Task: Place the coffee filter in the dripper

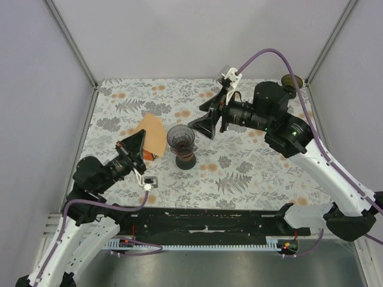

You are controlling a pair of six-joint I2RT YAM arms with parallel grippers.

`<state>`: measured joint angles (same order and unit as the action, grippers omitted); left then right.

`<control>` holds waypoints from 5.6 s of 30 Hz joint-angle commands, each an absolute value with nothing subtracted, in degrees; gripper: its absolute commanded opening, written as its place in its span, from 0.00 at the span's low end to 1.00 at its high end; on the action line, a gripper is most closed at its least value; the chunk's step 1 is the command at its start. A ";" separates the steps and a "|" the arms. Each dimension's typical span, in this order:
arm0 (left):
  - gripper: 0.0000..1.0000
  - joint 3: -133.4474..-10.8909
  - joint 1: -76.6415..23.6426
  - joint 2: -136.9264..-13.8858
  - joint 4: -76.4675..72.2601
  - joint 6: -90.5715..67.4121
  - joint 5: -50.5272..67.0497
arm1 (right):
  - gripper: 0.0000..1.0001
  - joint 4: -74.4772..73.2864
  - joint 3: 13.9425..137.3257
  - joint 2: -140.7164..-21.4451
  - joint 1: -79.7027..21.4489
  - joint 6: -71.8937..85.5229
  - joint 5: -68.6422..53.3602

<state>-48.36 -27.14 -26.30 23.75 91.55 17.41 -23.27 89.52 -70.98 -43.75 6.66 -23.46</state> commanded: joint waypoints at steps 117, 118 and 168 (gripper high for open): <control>0.02 -86.57 -27.25 -54.32 55.02 20.39 54.05 | 0.00 -27.24 85.96 -71.98 -44.12 -19.60 -53.44; 0.02 -86.49 -27.25 -54.40 54.93 20.48 53.97 | 0.00 -27.51 86.22 -71.98 -44.12 -19.86 -53.79; 0.02 -87.63 -27.33 -55.02 57.22 24.61 50.89 | 0.12 -31.47 87.89 -72.77 -45.88 -25.49 -53.97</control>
<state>-86.19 -27.14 -55.02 57.36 23.05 51.05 -31.86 86.08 -72.40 -45.45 -25.10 -53.69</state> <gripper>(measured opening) 0.020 0.128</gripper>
